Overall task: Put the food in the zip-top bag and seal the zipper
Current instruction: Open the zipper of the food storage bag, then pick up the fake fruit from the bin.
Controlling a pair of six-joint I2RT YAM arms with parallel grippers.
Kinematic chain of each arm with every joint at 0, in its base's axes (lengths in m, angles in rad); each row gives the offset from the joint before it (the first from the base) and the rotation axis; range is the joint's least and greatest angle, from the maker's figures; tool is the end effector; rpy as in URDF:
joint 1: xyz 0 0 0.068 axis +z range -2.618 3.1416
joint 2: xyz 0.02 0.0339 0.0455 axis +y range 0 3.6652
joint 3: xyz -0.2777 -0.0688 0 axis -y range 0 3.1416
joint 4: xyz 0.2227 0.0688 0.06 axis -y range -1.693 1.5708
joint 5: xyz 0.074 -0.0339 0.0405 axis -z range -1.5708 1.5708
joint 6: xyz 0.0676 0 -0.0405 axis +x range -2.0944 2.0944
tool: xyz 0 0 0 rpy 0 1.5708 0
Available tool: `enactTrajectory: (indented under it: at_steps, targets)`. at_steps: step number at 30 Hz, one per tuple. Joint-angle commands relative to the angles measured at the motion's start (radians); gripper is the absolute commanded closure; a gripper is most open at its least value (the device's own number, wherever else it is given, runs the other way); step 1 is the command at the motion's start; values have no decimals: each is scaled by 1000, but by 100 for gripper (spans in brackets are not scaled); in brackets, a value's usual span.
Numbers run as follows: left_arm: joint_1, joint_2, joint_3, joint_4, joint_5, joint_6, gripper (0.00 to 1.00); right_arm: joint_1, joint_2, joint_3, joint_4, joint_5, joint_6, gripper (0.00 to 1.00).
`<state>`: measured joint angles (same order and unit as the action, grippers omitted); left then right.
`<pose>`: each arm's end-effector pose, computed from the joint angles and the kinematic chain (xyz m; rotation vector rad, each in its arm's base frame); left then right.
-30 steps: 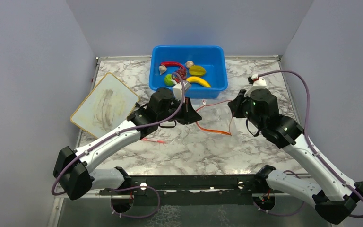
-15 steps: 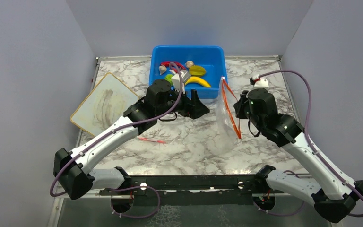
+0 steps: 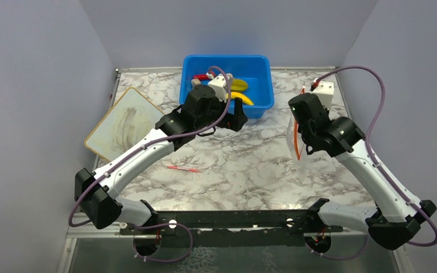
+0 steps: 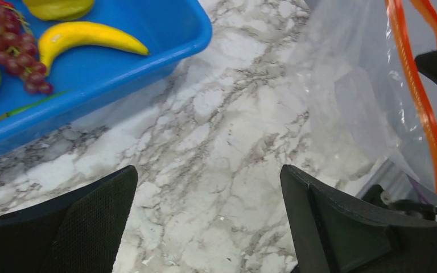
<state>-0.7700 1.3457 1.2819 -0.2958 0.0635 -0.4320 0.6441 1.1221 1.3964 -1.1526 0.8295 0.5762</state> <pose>0.2242 -0.2234 0.3801 0.3850 1.9913 -0.8470 0.1691 0.0646 0.3897 0.2631 2.1182 -0.3249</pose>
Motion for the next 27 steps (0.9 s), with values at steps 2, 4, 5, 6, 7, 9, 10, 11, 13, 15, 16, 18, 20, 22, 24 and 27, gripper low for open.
enactTrajectory:
  at_steps: [2,4,5,6,7,9,10,11,13,15,16,18,20,22,24,27]
  targets:
    - [19,51,77,-33,-132,90,1,-3,-11,-147,150,-99,-47,99]
    - [25,85,106,-35,-136,106,2,-3,-36,-243,276,-194,-72,99]
    - [29,106,117,-40,-141,113,3,-3,-48,-286,335,-221,-88,99]
    - [34,125,128,-44,-150,121,5,-4,-56,-331,378,-237,-93,99]
    - [38,144,138,-46,-164,127,7,-3,-62,-368,417,-243,-97,99]
    - [52,181,159,-48,-183,133,10,-3,-70,-416,461,-254,-96,99]
    - [59,201,171,-48,-188,136,11,-3,-76,-433,479,-270,-95,99]
    - [68,220,187,-48,-194,139,13,-3,-85,-443,496,-291,-97,99]
    - [85,262,221,-48,-204,143,17,-4,-114,-463,541,-345,-108,99]
    - [101,302,258,-48,-216,147,19,-3,-153,-494,599,-410,-132,99]
    - [110,320,277,-48,-225,145,21,-3,-173,-510,627,-434,-148,99]
    - [127,364,311,-43,-244,136,26,-3,-204,-533,659,-461,-149,99]
    - [141,419,349,-32,-259,138,30,-3,-222,-551,676,-484,-146,99]
    - [156,475,398,-33,-270,152,32,-4,-224,-561,686,-507,-147,99]
    - [176,528,455,-36,-282,163,33,-3,-220,-563,682,-524,-144,99]
    - [214,599,527,-47,-292,145,36,-3,-213,-559,671,-541,-142,99]
